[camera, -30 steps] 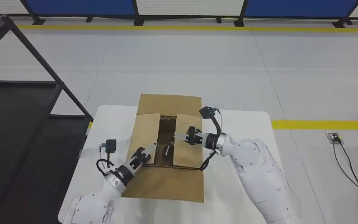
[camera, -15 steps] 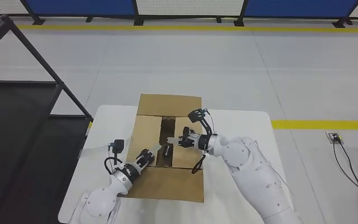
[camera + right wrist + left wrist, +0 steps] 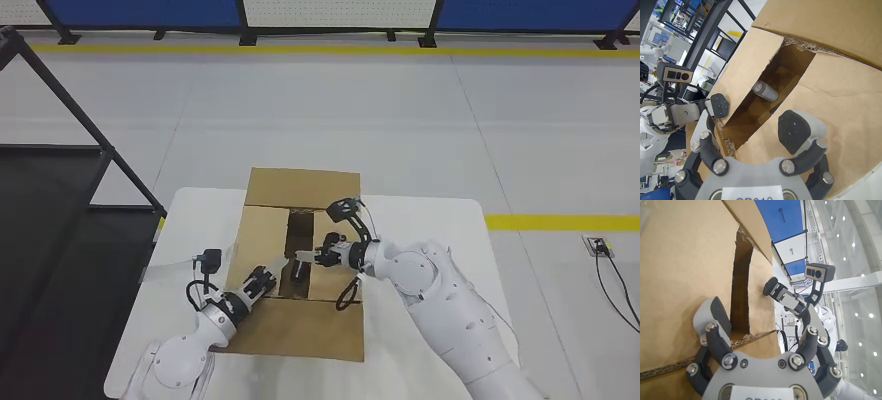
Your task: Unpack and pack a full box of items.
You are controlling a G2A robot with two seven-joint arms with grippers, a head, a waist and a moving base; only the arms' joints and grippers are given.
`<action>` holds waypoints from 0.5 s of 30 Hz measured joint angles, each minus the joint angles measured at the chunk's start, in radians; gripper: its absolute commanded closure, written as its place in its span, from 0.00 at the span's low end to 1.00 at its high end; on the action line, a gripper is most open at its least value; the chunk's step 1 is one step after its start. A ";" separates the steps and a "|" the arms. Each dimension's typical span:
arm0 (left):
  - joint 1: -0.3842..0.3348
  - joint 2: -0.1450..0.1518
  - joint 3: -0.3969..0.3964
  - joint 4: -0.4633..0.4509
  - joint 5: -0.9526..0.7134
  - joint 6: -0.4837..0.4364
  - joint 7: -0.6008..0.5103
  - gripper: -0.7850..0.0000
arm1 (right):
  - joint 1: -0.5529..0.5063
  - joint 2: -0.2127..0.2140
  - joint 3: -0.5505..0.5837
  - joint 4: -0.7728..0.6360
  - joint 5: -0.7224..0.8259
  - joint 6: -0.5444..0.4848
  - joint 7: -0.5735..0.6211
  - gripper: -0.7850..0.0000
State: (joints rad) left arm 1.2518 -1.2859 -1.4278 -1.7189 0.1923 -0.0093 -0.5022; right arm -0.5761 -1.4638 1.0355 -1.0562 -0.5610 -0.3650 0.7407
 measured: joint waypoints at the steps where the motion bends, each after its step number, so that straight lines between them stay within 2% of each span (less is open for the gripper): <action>1: 0.001 0.001 -0.001 -0.001 -0.003 -0.001 0.001 0.00 | 0.003 -0.001 -0.001 0.002 0.004 -0.002 -0.011 0.00; 9: 0.014 0.004 -0.021 -0.021 -0.061 -0.022 0.015 0.00 | -0.008 0.004 0.019 -0.025 0.036 -0.021 -0.058 0.00; 15: 0.049 0.009 -0.065 -0.086 -0.123 -0.063 0.028 0.00 | -0.023 0.010 0.043 -0.059 0.071 -0.031 -0.075 0.00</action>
State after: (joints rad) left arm 1.3010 -1.2772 -1.4931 -1.8053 0.0693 -0.0728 -0.4739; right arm -0.5990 -1.4533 1.0787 -1.1150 -0.4900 -0.3959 0.6655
